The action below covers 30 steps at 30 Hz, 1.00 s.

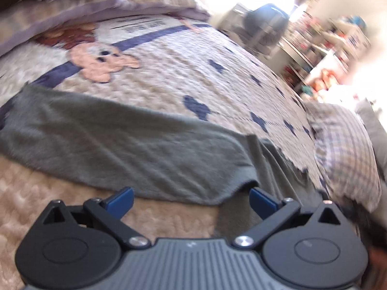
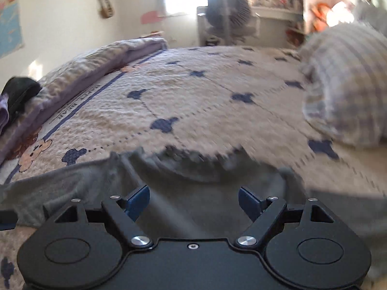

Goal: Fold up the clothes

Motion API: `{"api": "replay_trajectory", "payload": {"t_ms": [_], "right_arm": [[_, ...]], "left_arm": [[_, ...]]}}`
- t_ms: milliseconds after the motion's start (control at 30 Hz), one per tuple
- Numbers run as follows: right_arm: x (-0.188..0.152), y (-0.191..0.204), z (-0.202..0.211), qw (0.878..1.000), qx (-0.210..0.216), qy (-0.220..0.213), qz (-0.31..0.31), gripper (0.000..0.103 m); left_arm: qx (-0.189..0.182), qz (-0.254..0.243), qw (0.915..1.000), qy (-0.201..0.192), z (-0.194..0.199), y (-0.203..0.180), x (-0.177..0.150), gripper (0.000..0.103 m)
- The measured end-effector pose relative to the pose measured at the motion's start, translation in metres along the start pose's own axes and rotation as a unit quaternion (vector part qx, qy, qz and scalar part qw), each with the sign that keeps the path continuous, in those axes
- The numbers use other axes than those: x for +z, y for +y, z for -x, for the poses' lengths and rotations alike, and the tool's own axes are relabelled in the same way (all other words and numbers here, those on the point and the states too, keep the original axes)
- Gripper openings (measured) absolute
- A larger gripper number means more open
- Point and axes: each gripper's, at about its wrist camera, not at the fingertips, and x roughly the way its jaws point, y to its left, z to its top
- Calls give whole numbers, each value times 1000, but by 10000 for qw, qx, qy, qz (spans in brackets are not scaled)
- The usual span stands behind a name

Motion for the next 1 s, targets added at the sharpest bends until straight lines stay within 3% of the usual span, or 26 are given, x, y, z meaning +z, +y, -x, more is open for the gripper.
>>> {"api": "replay_trajectory", "payload": {"t_ms": [67,233,300,467,667,767,867,933,1000], "right_arm": [[-38,-36,36,9983,-64,136,-555,81],[-135,-97,101,9896,-675,503,-1164,87],[-162,-113,122,9875,-622,436,-1380,86],[-195,-111,160,9848,-493,438,-1605,88],[-213,-62,164,9966,-188,558,-583,85],[-214,-60,169,9961,-151,566,-657,68],[-211,-65,174,9949,-95,633,-776,26],[-211,-73,176,9930,70,682,-963,10],[-211,-75,180,9922,170,685,-1027,5]], "left_arm": [[228,247,9994,-70,0,9,0,102],[559,201,9979,-266,-1,8,-3,102],[631,272,9972,-300,-2,12,-3,102],[588,808,9941,-418,6,31,3,102],[1136,1316,9802,-949,31,55,10,102],[1473,1494,9697,-1253,45,65,13,102],[1911,1578,9591,-1371,47,74,17,102],[2102,1632,9545,-1349,44,81,19,102],[2170,1663,9531,-1295,40,87,21,102]]}}
